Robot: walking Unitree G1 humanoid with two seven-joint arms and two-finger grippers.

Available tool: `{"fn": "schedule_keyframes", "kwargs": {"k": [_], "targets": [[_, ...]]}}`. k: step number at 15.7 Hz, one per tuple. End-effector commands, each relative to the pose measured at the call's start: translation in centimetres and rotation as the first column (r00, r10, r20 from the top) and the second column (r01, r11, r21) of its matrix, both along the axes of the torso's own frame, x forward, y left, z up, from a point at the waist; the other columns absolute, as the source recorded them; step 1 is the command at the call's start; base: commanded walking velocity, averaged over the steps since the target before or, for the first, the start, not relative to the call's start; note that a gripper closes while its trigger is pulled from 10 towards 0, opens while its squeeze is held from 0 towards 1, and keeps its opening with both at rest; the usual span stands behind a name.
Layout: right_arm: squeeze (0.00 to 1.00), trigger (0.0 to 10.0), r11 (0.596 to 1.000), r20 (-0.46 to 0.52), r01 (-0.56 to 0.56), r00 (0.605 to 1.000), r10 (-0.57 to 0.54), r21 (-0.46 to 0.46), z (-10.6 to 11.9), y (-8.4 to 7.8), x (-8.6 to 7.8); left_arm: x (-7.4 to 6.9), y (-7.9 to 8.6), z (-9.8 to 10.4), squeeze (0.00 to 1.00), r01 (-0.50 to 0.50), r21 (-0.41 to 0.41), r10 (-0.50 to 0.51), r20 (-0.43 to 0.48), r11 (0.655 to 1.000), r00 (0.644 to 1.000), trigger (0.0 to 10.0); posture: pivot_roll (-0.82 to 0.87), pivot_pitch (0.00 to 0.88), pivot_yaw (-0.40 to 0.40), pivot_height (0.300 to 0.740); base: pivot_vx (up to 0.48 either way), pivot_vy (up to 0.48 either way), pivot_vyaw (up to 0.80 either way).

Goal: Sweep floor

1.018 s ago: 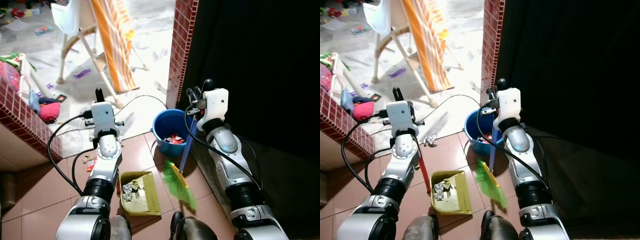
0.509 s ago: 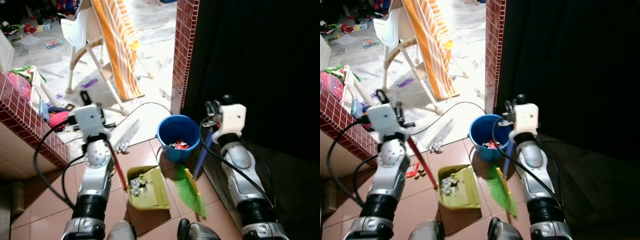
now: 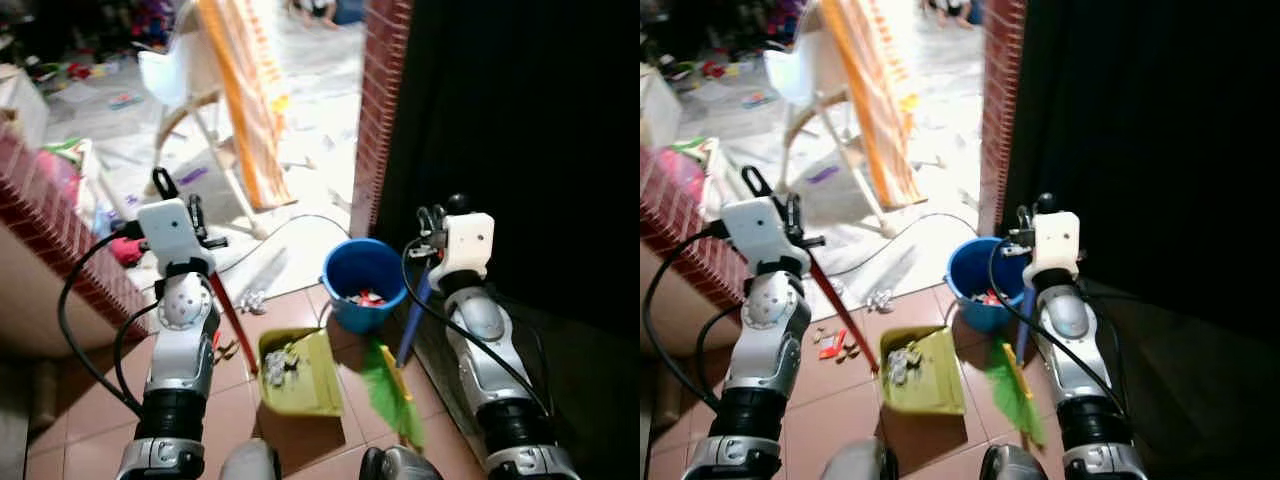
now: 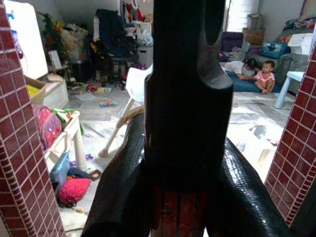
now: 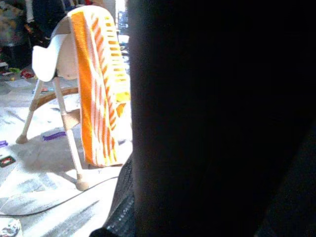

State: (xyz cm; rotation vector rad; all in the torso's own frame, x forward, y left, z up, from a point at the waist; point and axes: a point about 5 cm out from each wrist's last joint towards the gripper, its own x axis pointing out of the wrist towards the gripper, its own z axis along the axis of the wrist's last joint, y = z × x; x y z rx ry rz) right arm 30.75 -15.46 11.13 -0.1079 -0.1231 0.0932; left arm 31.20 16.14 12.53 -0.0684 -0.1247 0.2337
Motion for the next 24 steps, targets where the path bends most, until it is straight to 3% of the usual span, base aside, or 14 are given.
{"fn": "schedule_keyframes", "kwargs": {"k": [1,6,13,15,18,19,24], "targets": [[0.00,10.0,1.000,-0.008,0.004,1.000,-0.004,0.011,0.0,0.2,0.1,0.1,-0.3,0.7,0.00,0.024,0.010,-0.024,0.023,1.000,0.999,10.0,-0.06,0.000,0.032,0.740,0.000,0.480,0.00],[0.00,10.0,1.000,0.000,0.001,1.000,-0.001,0.008,0.3,0.4,0.4,-0.1,-2.1,0.9,0.00,0.088,-0.006,-0.087,0.017,0.996,0.996,10.0,-0.06,0.000,0.032,0.740,0.000,0.480,-0.19],[0.00,10.0,1.000,-0.020,0.017,1.000,-0.017,-0.024,-0.1,0.4,0.7,0.0,-2.0,2.6,0.00,0.092,-0.005,-0.091,0.079,0.996,0.993,10.0,-0.05,0.000,0.027,0.740,0.000,0.317,0.00],[0.00,10.0,0.999,-0.025,0.025,0.999,-0.026,-0.031,-0.2,0.3,0.8,0.0,-2.1,3.5,0.00,0.107,-0.037,-0.102,0.113,0.994,0.988,10.0,-0.05,0.000,0.027,0.740,0.000,0.000,0.00],[0.00,10.0,0.999,-0.038,0.026,0.999,-0.028,-0.042,-0.5,0.2,0.7,0.6,-2.2,6.5,0.00,0.105,-0.089,-0.085,0.206,0.990,0.975,10.0,-0.06,0.000,0.026,0.740,0.000,0.000,-0.50],[0.00,10.0,0.999,-0.048,0.018,0.999,-0.020,-0.046,-0.8,0.3,0.6,1.0,-2.1,8.1,0.00,0.096,-0.104,-0.068,0.250,0.990,0.966,10.0,-0.06,0.000,0.026,0.740,0.000,0.000,0.00],[0.00,10.0,0.999,-0.071,-0.014,0.997,0.010,-0.051,-1.3,0.8,0.4,2.0,-1.1,11.6,0.00,0.065,-0.156,-0.007,0.344,0.986,0.939,10.0,-0.06,0.000,0.024,0.740,0.000,0.000,0.00]]}}
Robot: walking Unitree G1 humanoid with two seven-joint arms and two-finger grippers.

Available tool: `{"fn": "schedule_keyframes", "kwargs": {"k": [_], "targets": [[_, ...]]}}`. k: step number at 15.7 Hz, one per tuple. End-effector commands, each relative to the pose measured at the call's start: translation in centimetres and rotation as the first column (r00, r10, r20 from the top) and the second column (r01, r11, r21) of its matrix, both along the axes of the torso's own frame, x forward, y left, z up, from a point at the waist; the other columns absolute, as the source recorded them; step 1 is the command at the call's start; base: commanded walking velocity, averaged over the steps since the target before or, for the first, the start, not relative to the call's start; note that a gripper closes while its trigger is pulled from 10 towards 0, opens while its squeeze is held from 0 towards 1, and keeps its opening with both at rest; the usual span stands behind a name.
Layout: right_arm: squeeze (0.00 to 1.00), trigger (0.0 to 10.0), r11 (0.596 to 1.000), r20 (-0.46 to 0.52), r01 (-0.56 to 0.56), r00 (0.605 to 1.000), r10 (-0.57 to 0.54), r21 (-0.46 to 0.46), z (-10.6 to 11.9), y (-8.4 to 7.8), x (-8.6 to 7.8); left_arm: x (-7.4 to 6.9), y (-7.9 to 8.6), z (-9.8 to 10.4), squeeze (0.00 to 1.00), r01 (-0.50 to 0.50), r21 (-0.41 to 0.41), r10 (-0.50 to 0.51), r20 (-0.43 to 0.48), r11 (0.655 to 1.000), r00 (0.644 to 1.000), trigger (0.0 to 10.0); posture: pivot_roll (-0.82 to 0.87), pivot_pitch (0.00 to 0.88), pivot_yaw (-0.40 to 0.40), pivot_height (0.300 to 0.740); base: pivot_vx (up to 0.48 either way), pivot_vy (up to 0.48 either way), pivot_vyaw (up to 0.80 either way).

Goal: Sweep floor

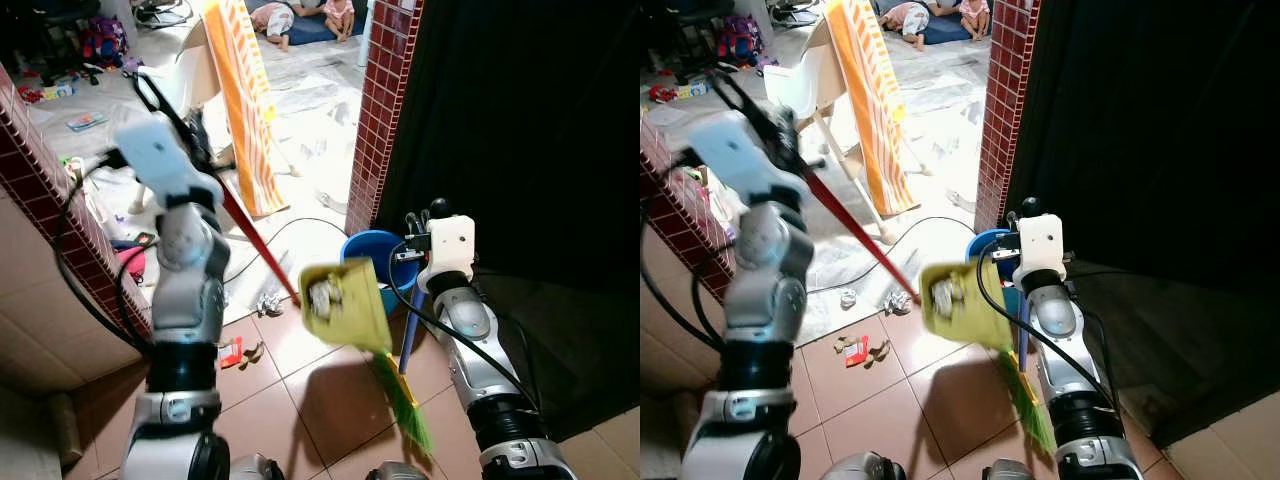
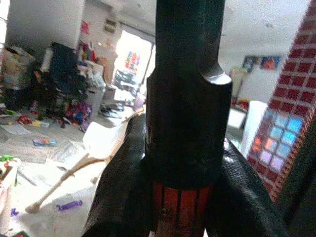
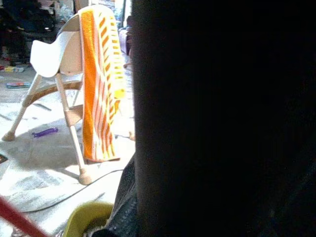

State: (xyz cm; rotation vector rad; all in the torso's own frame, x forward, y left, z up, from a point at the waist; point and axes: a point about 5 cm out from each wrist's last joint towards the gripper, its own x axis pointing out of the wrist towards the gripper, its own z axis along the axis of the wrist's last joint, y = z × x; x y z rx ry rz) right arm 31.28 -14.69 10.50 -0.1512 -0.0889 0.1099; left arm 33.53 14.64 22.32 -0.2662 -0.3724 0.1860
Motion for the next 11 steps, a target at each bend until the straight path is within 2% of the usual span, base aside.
{"fn": "schedule_keyframes", "kwargs": {"k": [1,6,11], "targets": [[0.00,10.0,1.000,-0.040,-0.006,0.999,0.006,-0.005,-0.7,0.2,-0.1,-0.1,0.2,2.5,0.00,-0.005,-0.014,0.006,0.098,1.000,0.995,10.0,-0.06,0.000,0.025,0.740,0.000,0.000,0.00],[0.00,10.0,1.000,-0.041,-0.026,0.999,0.026,-0.003,-0.8,0.6,-0.1,0.5,-1.1,3.4,0.00,0.032,-0.019,-0.030,0.127,0.999,0.991,10.0,-0.07,0.000,0.030,0.740,0.392,0.000,0.00],[0.00,10.0,0.999,-0.044,-0.041,0.998,0.041,-0.005,-0.9,0.9,-0.2,0.9,-1.7,3.9,0.00,0.051,-0.026,-0.047,0.140,0.998,0.989,10.0,-0.07,0.000,0.035,0.740,0.478,0.000,0.00]]}}
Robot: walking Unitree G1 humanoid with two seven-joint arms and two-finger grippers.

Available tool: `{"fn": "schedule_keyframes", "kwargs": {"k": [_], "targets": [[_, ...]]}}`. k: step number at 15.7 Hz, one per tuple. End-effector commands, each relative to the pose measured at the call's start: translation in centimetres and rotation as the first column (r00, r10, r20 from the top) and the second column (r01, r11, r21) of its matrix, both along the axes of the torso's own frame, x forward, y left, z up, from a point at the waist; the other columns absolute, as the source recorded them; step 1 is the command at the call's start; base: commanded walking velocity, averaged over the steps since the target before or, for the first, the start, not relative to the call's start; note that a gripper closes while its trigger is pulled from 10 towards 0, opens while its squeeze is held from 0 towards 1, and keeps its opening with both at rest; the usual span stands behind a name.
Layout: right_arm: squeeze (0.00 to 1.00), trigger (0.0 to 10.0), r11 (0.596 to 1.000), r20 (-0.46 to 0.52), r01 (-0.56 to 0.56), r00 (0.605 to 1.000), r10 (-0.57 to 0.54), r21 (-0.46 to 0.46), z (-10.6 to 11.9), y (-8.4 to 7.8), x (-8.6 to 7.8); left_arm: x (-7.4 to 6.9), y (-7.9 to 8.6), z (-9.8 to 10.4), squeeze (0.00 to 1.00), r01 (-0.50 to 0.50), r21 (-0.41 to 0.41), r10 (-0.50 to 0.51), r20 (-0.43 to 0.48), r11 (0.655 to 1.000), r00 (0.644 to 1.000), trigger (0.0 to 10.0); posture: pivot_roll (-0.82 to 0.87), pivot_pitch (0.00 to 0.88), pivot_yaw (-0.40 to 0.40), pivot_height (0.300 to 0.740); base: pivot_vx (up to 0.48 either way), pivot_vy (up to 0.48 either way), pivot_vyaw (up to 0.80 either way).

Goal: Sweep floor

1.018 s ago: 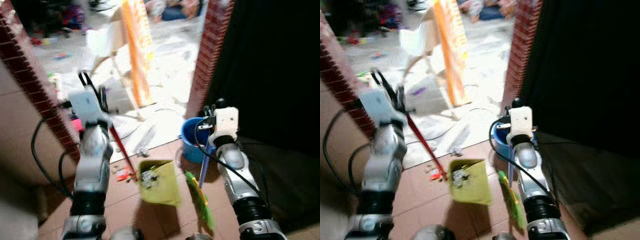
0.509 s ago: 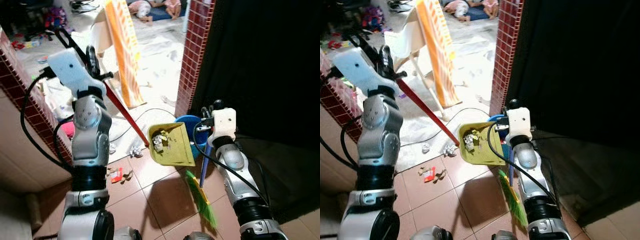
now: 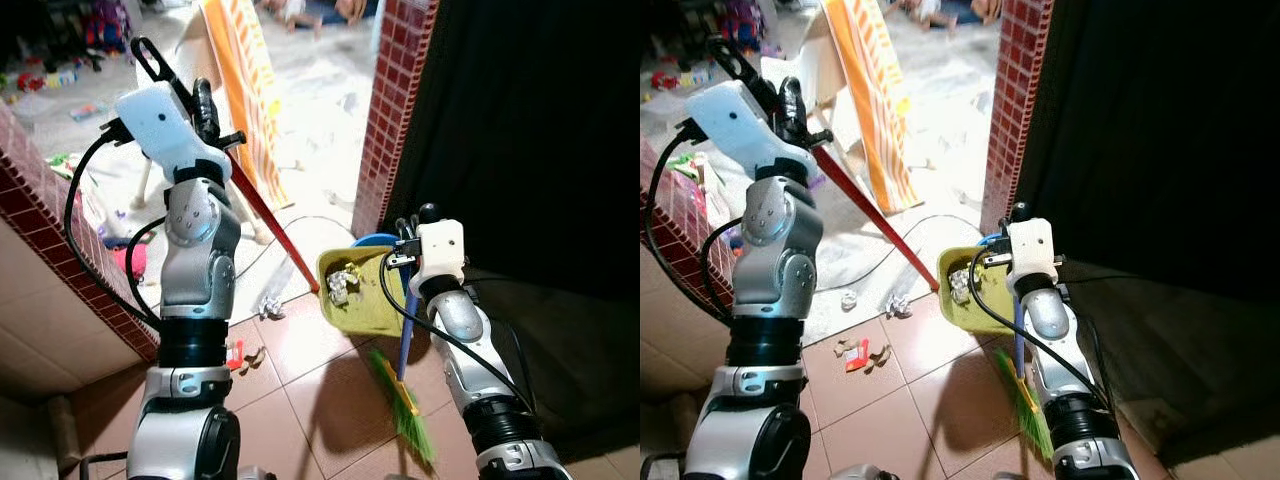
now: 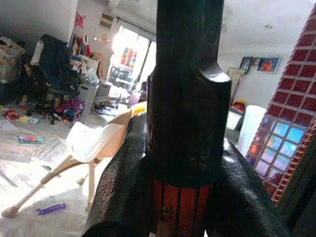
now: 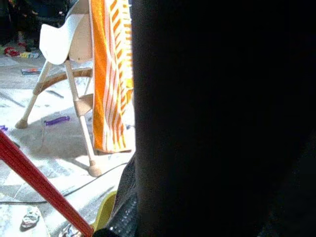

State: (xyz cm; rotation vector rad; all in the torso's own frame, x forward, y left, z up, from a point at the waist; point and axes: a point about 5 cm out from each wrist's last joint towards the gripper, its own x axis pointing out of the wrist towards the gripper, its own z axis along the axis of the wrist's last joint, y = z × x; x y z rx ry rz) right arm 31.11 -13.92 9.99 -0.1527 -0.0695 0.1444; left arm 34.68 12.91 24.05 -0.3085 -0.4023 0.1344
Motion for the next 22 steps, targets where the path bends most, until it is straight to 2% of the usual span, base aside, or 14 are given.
{"fn": "schedule_keyframes", "kwargs": {"k": [1,10,12,14,16,18,22], "targets": [[0.00,10.0,1.000,-0.021,-0.015,1.000,0.015,-0.005,-0.4,0.3,-0.1,-0.1,-0.1,2.2,0.00,-0.005,-0.004,0.006,0.099,1.000,0.995,10.0,-0.07,0.000,0.035,0.740,0.480,0.000,0.00],[0.00,10.0,0.999,-0.018,-0.046,0.999,0.046,-0.012,-0.3,0.7,-0.2,0.2,-0.4,2.2,0.00,-0.006,-0.002,0.006,0.108,1.000,0.994,10.0,-0.07,0.000,0.032,0.740,0.480,0.000,0.00],[0.00,10.0,0.999,-0.014,-0.049,0.999,0.049,-0.011,-0.3,0.7,-0.2,0.1,-0.3,2.3,0.00,-0.031,0.012,0.030,0.120,0.999,0.992,10.0,-0.07,0.000,0.032,0.740,0.444,0.000,0.00],[0.00,10.0,0.999,-0.013,-0.051,0.999,0.051,-0.010,-0.3,0.8,-0.2,0.0,-0.1,2.4,0.00,-0.065,0.027,0.061,0.136,0.997,0.989,10.0,-0.07,0.000,0.031,0.740,0.000,0.000,0.00],[0.00,10.0,0.998,-0.014,-0.055,0.998,0.055,-0.012,-0.3,0.8,-0.3,-0.1,-0.9,2.1,0.00,-0.040,0.062,0.031,0.139,0.997,0.990,10.0,-0.08,0.000,0.030,0.740,0.000,0.000,0.00],[0.00,10.0,0.998,-0.014,-0.055,0.998,0.055,-0.012,-0.3,0.8,-0.3,-0.5,-1.8,1.6,0.00,-0.038,0.133,0.016,0.160,0.990,0.987,10.0,-0.08,0.000,0.029,0.740,0.000,0.000,0.00],[0.00,10.0,0.998,-0.010,-0.053,0.999,0.053,-0.016,-0.2,0.7,-0.2,-0.7,-2.3,0.8,0.00,-0.060,0.209,0.021,0.184,0.976,0.983,10.0,-0.09,0.000,0.029,0.740,0.000,0.000,0.00]]}}
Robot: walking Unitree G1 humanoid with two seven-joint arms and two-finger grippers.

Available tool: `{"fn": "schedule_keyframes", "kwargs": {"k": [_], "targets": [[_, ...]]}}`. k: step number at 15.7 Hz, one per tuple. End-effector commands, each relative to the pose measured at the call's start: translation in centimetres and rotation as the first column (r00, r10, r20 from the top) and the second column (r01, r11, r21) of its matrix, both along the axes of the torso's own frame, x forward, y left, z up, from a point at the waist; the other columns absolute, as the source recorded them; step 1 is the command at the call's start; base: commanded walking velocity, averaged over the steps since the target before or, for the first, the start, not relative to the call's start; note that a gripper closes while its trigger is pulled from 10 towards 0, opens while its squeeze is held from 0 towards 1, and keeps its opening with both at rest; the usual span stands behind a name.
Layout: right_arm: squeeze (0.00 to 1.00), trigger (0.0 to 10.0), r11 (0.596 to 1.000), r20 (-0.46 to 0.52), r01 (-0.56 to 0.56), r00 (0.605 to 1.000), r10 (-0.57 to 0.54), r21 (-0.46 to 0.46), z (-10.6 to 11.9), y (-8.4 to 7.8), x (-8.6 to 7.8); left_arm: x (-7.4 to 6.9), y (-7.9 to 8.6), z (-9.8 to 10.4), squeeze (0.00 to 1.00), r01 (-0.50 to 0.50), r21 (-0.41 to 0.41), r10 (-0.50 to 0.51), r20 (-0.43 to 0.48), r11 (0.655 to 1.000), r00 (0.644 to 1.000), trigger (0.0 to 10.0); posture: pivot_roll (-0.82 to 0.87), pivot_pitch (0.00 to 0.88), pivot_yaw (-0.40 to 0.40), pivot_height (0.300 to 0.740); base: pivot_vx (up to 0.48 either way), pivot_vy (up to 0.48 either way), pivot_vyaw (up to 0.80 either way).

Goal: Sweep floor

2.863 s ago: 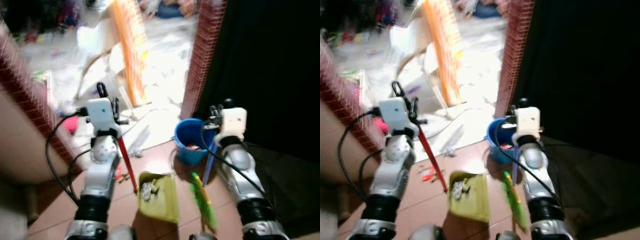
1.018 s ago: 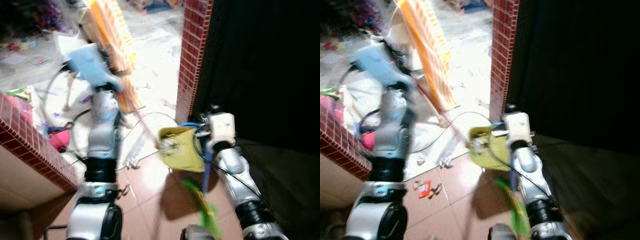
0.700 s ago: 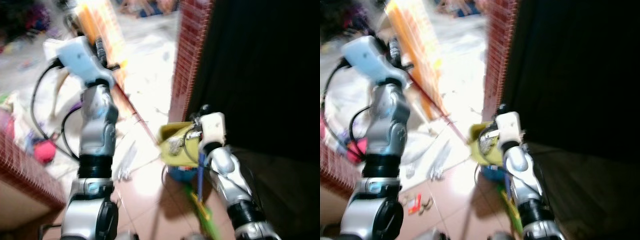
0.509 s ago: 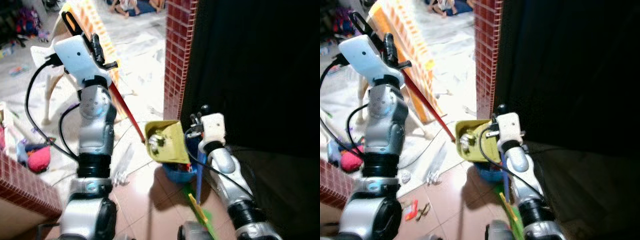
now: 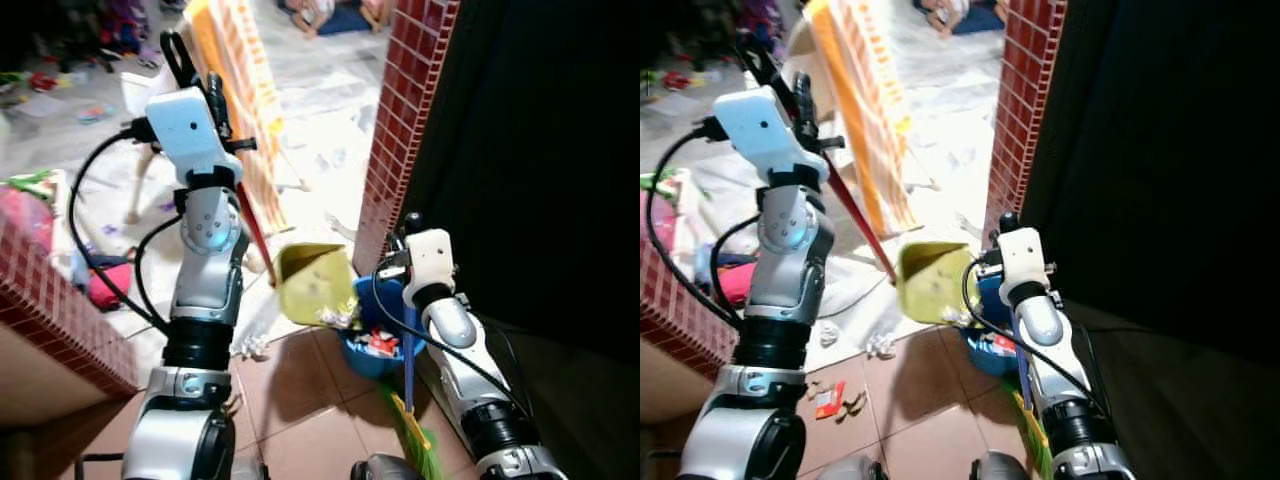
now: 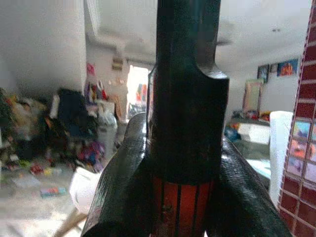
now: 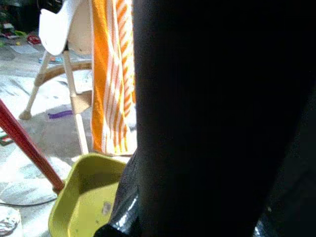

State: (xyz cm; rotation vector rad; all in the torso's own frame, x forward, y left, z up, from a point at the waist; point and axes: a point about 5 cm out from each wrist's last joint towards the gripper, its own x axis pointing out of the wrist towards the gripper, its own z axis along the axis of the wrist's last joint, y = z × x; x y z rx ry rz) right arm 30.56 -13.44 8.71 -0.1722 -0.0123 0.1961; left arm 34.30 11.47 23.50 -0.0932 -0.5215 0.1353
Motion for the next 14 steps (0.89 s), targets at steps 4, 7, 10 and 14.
{"fn": "schedule_keyframes", "kwargs": {"k": [4,7,10,14], "targets": [[0.00,10.0,1.000,0.053,-0.005,0.999,0.004,0.008,1.1,0.2,0.3,-0.9,-2.8,0.4,0.00,0.079,0.055,-0.083,0.081,0.995,0.993,10.0,-0.10,0.000,0.034,0.740,0.000,0.000,0.00],[0.00,10.0,1.000,0.056,-0.001,0.998,0.001,0.008,1.2,0.2,0.3,-1.1,-3.9,-0.1,0.00,0.111,0.075,-0.117,0.084,0.991,0.990,10.0,-0.10,0.000,0.037,0.740,0.000,0.000,0.00],[0.00,10.0,1.000,0.062,0.001,0.998,-0.002,0.011,1.2,0.4,0.2,-1.9,-6.3,-1.1,0.00,0.209,0.120,-0.219,0.079,0.971,0.973,10.0,-0.10,0.000,0.047,0.740,0.000,0.000,0.00],[0.00,10.0,1.000,0.064,0.003,0.998,-0.004,0.013,1.2,0.5,0.2,-3.4,-10.2,-1.8,0.00,0.453,0.237,-0.481,0.075,0.860,0.874,10.0,-0.10,0.000,0.054,0.740,0.000,0.000,0.00]]}}
